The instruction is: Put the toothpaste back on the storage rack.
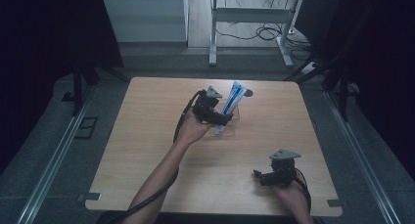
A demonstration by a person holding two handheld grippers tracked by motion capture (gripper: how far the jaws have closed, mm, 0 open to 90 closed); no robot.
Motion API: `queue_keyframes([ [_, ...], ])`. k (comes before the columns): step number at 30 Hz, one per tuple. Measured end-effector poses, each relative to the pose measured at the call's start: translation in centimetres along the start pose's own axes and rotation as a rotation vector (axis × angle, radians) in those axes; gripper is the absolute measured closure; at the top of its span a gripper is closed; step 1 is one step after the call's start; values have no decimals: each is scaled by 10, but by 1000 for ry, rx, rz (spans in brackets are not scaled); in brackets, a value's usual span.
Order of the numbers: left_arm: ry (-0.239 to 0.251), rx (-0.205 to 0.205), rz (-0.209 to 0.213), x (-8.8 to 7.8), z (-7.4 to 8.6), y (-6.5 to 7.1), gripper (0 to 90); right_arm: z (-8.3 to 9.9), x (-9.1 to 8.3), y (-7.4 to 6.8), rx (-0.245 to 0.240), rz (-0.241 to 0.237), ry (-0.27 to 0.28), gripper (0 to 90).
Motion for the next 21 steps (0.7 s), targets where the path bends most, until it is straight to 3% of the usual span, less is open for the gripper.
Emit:
queue_keyframes([
  [21, 8, 26, -35, -17, 16, -2, 58, 0, 0, 0, 1, 1, 0, 0],
])
Point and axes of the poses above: each handheld gripper's, and its own axes: x roughly forward along the jaws, z roughly out of its underside, y roughly to its right, the point moved 1 cm from there along x, roughly forward along the jaws, and after that the axes turned 13 degrees about -x, right-handed, at the moved point
